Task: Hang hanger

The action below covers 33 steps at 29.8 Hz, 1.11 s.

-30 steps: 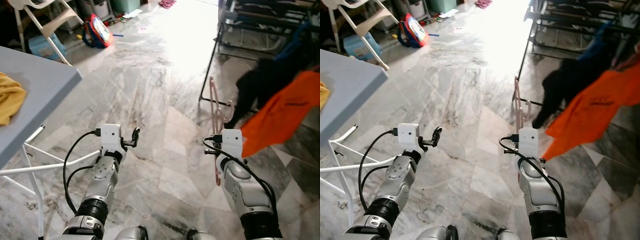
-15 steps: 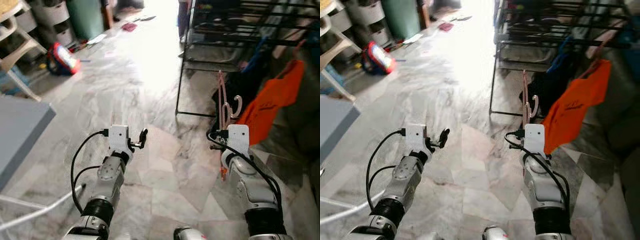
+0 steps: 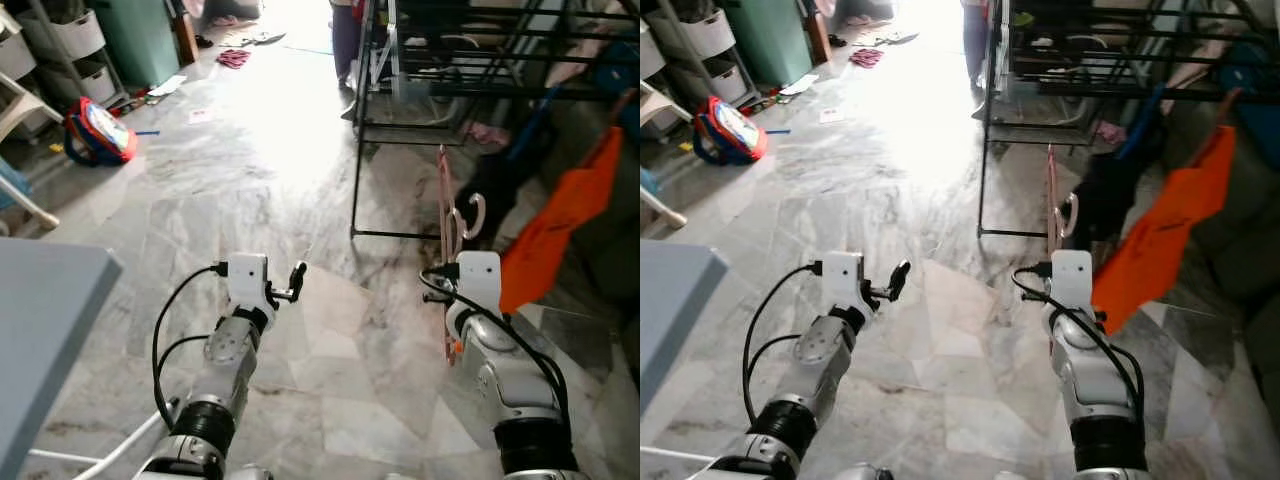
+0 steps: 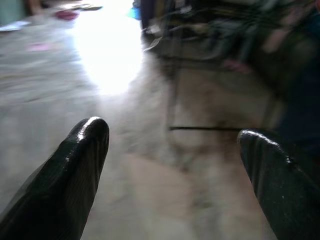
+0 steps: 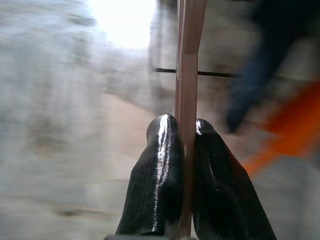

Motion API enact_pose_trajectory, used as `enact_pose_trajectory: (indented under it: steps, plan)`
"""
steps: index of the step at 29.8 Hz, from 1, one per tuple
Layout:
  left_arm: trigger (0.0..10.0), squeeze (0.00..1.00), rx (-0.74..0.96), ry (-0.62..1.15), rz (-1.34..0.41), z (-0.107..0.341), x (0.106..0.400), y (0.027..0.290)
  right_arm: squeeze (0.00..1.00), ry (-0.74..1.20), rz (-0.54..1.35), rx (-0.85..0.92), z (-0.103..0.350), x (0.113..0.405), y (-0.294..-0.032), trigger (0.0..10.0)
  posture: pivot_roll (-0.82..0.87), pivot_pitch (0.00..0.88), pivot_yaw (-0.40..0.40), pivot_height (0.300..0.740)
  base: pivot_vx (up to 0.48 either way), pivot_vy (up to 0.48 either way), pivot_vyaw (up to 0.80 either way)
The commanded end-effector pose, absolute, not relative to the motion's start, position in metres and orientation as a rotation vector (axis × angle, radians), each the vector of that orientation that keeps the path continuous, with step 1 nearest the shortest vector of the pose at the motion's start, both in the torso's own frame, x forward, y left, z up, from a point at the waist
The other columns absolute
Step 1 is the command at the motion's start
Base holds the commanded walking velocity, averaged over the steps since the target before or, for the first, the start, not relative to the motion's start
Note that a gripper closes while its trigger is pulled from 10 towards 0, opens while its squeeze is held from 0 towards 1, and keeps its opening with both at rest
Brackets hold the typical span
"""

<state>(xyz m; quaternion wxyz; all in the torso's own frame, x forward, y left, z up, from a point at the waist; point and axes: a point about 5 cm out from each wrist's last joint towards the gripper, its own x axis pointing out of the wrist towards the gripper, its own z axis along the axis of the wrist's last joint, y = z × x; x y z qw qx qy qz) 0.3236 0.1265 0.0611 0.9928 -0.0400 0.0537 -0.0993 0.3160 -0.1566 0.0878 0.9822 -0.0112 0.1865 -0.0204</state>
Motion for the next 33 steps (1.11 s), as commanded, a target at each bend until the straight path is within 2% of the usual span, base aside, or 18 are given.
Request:
enact_pose_trajectory:
  steps: [1,23,33]
  plan:
    - [10.0,0.00,-0.085,0.104,-0.210,0.0629,0.3240,0.1211,0.00,0.383,-0.057,-0.035,0.0874,0.3150,-0.1645,10.0,-0.15,0.157,0.028,0.740,0.379,0.296,0.00]
    - [10.0,0.00,-0.082,0.104,-0.256,0.0624,0.3215,0.1148,0.00,0.361,-0.093,-0.024,0.0928,0.3192,-0.1674,10.0,-0.15,0.161,0.030,0.740,0.435,0.027,0.00]
    - [10.0,0.00,-0.068,0.115,-0.263,0.0599,0.3197,0.1147,0.00,0.362,-0.097,-0.030,0.0923,0.3197,-0.1681,10.0,-0.15,0.159,0.027,0.740,0.295,-0.365,0.00]
